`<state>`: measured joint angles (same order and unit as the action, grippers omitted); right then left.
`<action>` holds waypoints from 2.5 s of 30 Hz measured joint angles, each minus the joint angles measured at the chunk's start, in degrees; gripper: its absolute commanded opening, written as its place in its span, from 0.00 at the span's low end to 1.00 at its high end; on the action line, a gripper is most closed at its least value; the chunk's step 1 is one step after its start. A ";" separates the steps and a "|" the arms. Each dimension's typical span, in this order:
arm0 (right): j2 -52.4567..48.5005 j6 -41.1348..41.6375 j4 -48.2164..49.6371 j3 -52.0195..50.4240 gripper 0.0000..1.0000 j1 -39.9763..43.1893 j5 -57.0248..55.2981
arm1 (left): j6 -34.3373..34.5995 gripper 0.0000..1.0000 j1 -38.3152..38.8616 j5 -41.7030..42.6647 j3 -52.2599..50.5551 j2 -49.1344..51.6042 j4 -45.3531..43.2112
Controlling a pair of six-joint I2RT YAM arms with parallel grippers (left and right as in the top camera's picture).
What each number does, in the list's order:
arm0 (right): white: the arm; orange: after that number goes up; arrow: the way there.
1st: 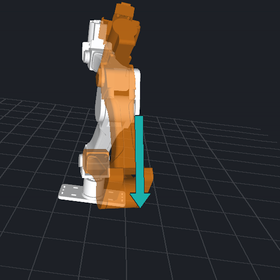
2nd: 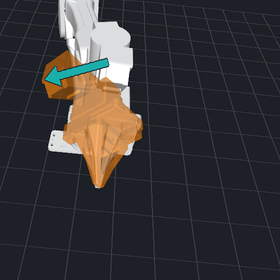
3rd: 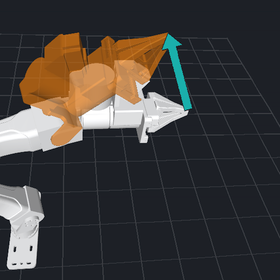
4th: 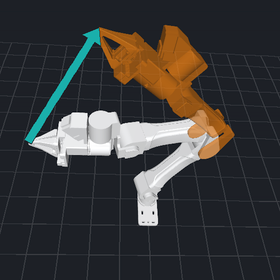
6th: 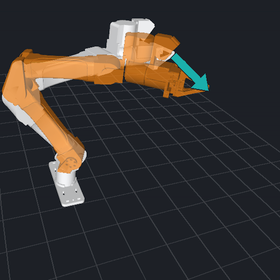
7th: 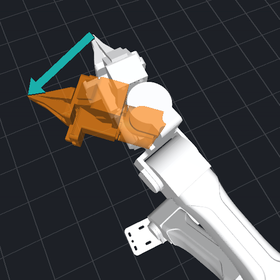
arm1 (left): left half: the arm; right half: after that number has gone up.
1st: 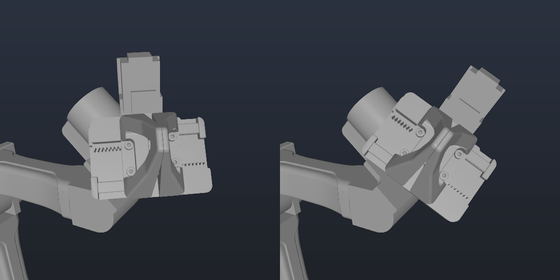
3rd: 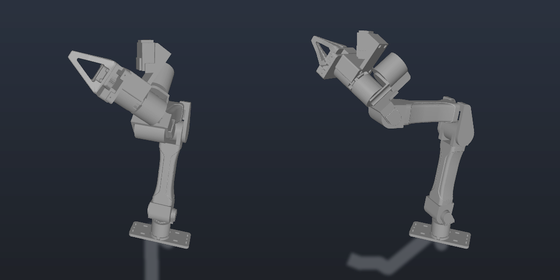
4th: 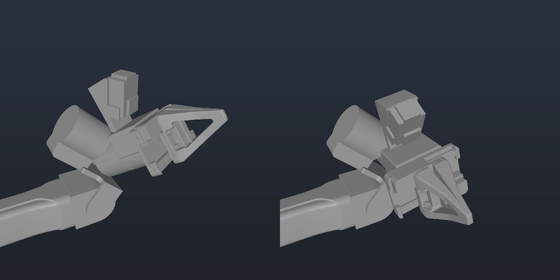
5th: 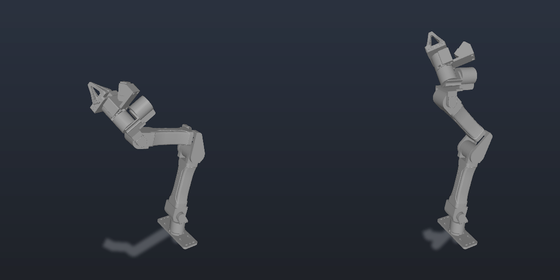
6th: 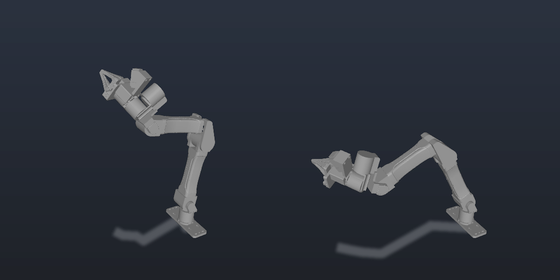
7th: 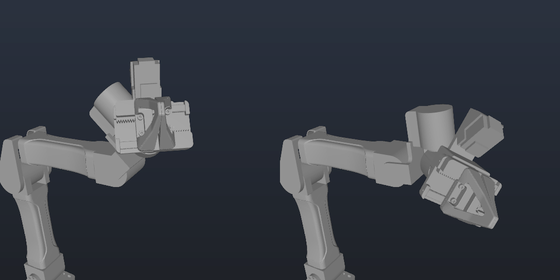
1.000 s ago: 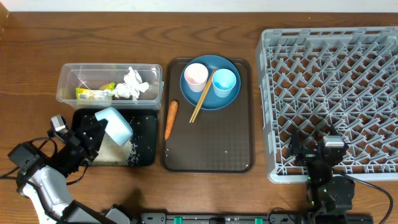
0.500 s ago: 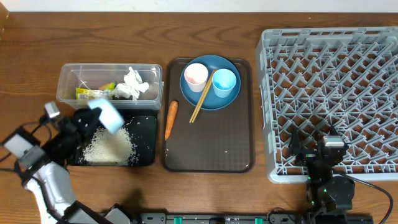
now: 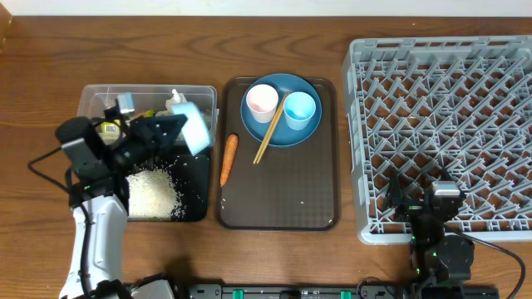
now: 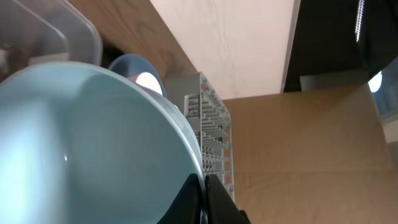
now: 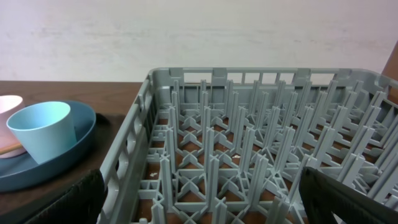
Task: Sort waste into correct bins and load items into the dishwasher rack
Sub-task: 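Tip the bowl with the left gripper to dump rice onto the black tray, then carry the empty bowl right and set it down on the brown tray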
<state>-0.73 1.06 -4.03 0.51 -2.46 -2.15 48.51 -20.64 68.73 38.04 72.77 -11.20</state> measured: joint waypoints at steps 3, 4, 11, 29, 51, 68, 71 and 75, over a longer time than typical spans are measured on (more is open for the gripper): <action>0.00 0.00 0.00 0.00 0.99 0.00 0.00 | 0.83 0.06 2.08 -1.09 1.14 0.00 0.02; 0.00 0.00 0.00 0.00 0.99 0.00 0.00 | 1.03 0.06 2.47 -1.49 1.64 0.00 0.13; 0.00 0.00 0.00 0.00 0.99 0.00 0.00 | 1.25 0.06 2.89 -5.11 7.17 0.00 2.49; 0.00 0.00 0.00 0.00 0.99 0.00 0.00 | -21.62 0.06 15.52 -36.30 28.30 -0.13 49.46; 0.00 0.00 0.00 0.00 0.99 0.00 0.00 | -22.32 0.06 55.39 -60.54 24.24 -0.39 63.25; 0.00 0.00 0.00 0.00 0.99 0.00 0.02 | -12.24 0.06 73.72 -69.48 20.46 8.37 55.04; 0.00 0.00 0.00 0.00 0.99 0.00 0.00 | -11.50 0.06 75.30 -70.64 20.48 11.67 52.46; 0.00 0.00 0.00 0.00 0.99 0.00 0.00 | -10.95 0.06 76.06 -72.70 20.48 16.17 50.69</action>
<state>-0.73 1.06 -4.03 0.51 -2.46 -2.15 37.56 55.42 -3.97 58.52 88.95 39.48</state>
